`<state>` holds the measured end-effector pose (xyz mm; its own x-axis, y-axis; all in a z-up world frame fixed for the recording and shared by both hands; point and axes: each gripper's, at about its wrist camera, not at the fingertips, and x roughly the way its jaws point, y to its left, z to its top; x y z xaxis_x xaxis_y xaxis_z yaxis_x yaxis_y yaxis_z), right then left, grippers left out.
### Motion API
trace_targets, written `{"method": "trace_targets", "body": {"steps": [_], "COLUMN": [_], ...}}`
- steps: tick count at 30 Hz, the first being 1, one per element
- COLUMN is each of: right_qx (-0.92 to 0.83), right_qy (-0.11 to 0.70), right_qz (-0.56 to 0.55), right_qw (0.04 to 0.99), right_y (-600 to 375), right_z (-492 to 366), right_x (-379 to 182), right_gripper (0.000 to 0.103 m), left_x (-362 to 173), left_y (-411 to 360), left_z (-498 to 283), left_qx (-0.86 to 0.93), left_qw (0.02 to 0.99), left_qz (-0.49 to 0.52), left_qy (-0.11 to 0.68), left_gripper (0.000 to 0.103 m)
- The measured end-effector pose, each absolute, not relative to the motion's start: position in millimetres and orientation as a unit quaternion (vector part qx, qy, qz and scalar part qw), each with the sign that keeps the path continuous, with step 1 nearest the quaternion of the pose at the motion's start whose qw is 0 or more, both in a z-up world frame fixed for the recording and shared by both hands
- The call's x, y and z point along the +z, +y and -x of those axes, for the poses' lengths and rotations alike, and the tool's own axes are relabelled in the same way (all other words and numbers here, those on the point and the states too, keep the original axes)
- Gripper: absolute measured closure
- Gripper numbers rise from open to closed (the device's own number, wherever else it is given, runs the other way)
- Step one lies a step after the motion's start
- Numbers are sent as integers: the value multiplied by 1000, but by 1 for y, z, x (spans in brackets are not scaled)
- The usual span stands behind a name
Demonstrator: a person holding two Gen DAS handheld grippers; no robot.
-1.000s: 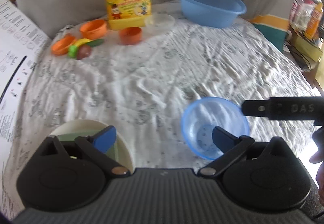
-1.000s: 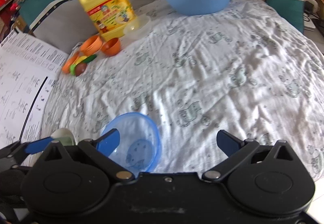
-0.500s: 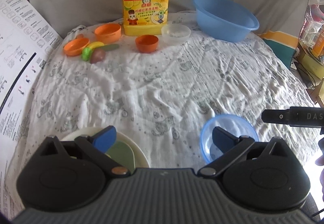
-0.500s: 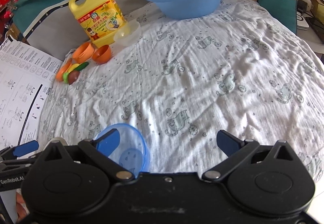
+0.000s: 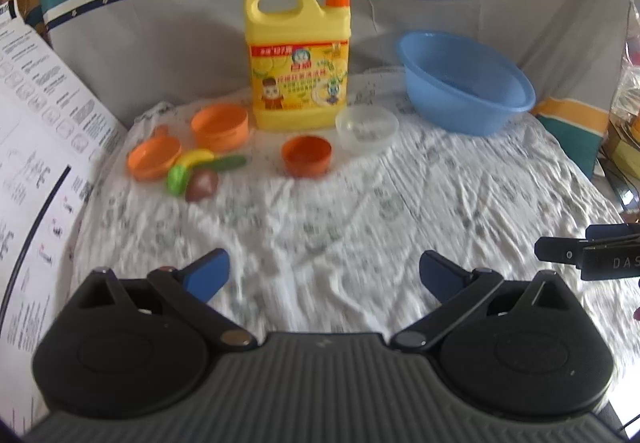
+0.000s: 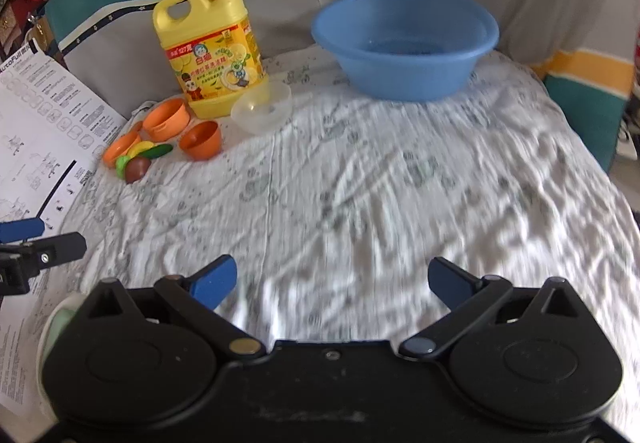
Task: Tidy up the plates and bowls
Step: 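Move the open right gripper to the clear plastic bowl, then grasp the clear plastic bowl rim with the right gripper and lift it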
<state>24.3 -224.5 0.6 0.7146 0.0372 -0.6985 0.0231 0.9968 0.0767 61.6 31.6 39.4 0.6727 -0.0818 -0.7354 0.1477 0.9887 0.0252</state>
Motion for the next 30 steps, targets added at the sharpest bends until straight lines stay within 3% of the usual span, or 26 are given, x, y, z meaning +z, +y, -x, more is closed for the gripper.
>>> {"method": "trace_targets", "body": {"steps": [13,18,22,26,30], "right_qx": [42,46,44,44,51], "right_qy": [382,370,360,371,381], "right_qz": [-74,-105,-143,-173,-194], "right_qw": [920,922,921,911,903], "right_y": [-211,-209,-211,-214,-215], "right_z": [-152,-202,-236,-266,-288], "right_x": [22,17,6,-6,-17], "right_gripper": [1,22,36,58,64], "left_x": [35,14,-6,-23,-37], "left_y": [17,4,-6,-15,-21], "left_z": [-182,-229,-259,-285,-304], "left_qx": [-54,-59,-65,-75,-83], "left_qw": [922,919,916,910,905], "left_qz": [-60,-54,-43,-40,-42], "left_qy": [378,386,394,407,416], "left_gripper": [0,1,16,28,34]}}
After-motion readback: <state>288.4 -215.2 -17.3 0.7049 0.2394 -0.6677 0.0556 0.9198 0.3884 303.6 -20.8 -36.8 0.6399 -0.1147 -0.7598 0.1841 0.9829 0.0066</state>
